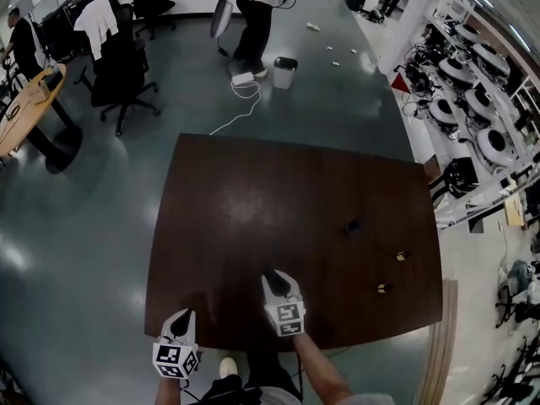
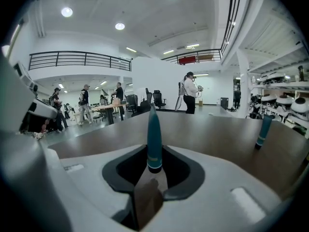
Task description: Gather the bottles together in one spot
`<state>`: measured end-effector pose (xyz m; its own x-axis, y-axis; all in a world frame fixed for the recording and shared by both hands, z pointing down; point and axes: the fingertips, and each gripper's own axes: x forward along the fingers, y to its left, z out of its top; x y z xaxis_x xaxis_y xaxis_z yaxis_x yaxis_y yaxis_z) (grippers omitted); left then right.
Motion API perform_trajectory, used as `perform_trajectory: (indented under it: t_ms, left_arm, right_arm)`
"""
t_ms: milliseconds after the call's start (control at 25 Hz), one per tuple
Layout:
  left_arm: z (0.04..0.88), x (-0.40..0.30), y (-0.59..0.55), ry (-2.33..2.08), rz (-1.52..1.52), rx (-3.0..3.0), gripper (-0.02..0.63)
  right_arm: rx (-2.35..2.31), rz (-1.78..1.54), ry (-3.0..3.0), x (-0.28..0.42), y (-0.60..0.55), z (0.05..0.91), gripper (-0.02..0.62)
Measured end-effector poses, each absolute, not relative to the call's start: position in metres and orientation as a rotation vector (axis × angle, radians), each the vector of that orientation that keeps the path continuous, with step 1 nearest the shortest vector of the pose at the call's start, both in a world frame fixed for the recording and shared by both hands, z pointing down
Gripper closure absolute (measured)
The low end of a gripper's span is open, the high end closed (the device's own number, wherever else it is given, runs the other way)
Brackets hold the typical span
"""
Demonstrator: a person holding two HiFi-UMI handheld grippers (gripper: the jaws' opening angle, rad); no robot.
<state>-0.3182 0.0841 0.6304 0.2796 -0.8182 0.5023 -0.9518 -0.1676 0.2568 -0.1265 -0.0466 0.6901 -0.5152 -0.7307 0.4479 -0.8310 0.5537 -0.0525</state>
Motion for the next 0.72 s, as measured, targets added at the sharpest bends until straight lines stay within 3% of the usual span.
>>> perform_trajectory:
  t_ms: [720]
  left_arm:
    - [0.644,-0.325,0.115,-1.567,0.368,2.018,0.606]
  right_arm:
    - [1.226,0.356,-2.387,-0.137,-0.011,0.729,0.497]
